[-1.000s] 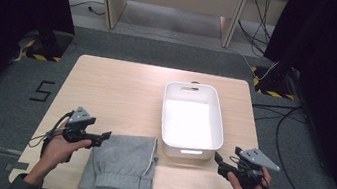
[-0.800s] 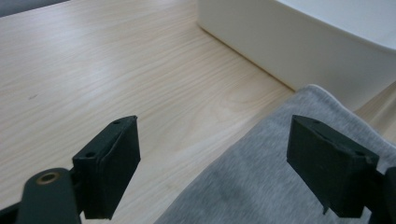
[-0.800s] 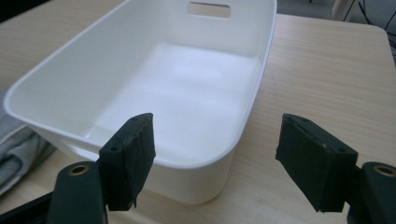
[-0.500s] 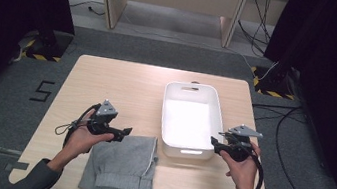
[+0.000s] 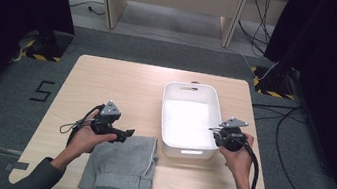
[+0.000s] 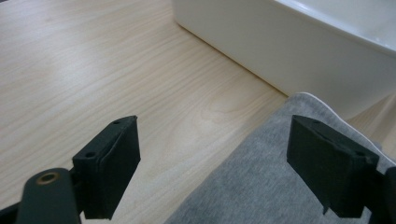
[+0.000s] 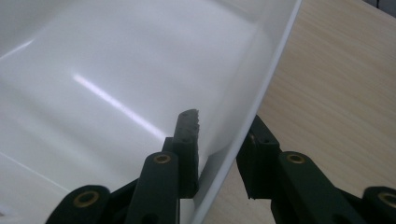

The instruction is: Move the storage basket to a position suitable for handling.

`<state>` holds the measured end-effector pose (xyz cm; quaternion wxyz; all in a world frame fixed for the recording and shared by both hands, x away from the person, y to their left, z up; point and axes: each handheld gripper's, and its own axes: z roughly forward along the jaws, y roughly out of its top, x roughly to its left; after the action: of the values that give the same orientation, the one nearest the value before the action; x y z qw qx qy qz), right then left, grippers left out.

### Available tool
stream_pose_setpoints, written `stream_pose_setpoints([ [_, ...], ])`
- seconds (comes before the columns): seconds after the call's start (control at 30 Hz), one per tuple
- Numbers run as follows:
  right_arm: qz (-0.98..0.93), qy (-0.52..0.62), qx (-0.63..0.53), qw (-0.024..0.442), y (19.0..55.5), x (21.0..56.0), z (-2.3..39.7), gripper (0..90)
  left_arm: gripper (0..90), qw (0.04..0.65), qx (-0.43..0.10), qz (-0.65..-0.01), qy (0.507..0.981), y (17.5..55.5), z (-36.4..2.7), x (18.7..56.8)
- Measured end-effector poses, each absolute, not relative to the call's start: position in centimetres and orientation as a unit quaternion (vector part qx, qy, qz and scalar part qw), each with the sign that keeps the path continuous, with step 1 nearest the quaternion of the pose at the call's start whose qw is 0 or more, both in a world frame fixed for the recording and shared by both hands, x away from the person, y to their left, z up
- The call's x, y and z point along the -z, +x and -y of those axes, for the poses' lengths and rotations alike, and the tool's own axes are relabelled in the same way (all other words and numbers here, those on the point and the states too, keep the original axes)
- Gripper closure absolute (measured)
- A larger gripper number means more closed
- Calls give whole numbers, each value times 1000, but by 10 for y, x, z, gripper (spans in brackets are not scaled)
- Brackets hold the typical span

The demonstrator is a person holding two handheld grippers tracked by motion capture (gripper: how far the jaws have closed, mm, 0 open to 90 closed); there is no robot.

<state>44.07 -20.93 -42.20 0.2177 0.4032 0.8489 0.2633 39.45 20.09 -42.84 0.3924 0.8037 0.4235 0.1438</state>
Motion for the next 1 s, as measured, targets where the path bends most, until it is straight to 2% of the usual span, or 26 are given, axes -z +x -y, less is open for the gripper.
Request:
stream_pose_setpoints([
  [0.13,-862,378,-257,220,449,422,209,743,170,391,-143,-425,804,395,-201,430],
  [0.33,-878,341,-278,190,477,422,212,767,169,387,-142,-428,804,400,-199,432],
  [0.53,-904,286,-261,183,507,413,215,776,169,389,-152,-445,792,424,-196,428],
  [0.83,-924,225,-260,168,518,419,214,753,166,397,-145,-458,782,450,-183,426],
  [0.9,-927,207,-265,168,521,419,212,750,169,419,-144,-474,761,465,-183,422],
  [1.0,-928,197,-269,168,522,420,210,748,181,416,-151,-474,761,478,-179,418],
])
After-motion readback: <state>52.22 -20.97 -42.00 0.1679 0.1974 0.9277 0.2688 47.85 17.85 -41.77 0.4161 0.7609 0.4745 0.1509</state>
